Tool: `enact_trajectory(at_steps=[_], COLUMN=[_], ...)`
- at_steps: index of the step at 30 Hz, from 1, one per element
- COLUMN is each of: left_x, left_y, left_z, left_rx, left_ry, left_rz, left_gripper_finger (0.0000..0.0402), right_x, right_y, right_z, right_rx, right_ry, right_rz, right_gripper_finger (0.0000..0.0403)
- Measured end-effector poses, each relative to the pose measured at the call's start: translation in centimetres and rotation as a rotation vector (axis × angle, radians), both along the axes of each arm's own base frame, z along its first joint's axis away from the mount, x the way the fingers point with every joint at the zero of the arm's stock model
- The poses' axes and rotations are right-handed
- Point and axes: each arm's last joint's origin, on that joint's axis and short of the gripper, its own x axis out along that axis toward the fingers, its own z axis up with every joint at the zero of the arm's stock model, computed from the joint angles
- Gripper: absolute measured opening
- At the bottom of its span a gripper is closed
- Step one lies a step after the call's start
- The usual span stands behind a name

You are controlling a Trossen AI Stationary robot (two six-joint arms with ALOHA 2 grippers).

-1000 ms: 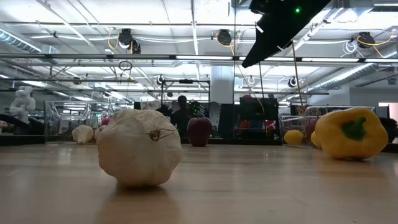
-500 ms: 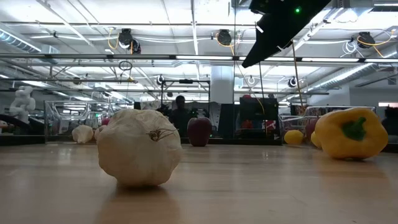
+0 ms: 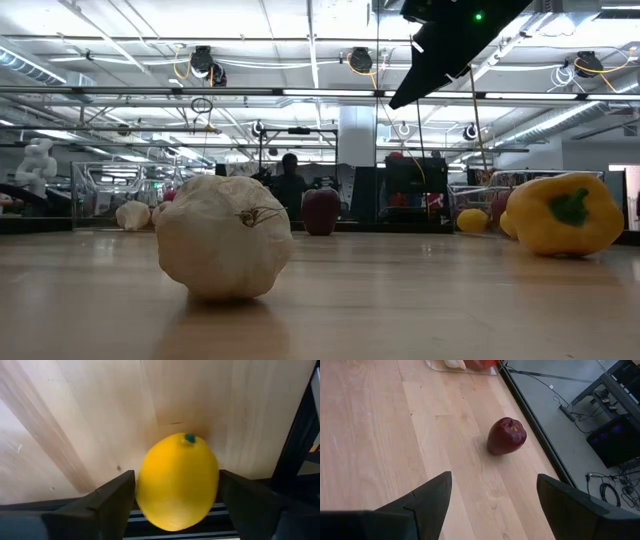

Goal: Sort produce into baskets
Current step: Put the lemon into the right transparent bin

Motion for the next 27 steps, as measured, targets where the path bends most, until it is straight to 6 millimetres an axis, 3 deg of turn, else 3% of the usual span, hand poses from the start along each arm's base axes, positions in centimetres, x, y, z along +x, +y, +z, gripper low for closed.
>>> enact_trajectory(at_steps=[8, 16, 22, 27], left_x=[0.1, 1.3, 4.1, 8.2], left_y=[0.1, 0.7, 2.0, 3.6], left_z=[0.0, 0.1, 1.9, 4.7], left_rx=[0.005, 0.021, 0.079, 0.116], left_ry=[-0.038, -0.056, -0.097, -0.31], left_rz=[-0.053, -0.021, -0.009, -0.1], left_gripper_finger=[0.0237, 0.0228, 0.0227, 0.0226], right_x=[0.0, 0.0, 0.1, 0.3], right_y=[0.0, 0.0, 0.2, 1.2], right_z=[0.0, 0.0, 0.1, 0.5], right_rx=[0.0, 0.0, -0.019, -0.069], right_ry=[0.0, 0.0, 0.001, -0.01], right_rz=[0.0, 0.0, 0.026, 0.106], right_gripper_finger=[0.0283, 0.0283, 0.0283, 0.0282])
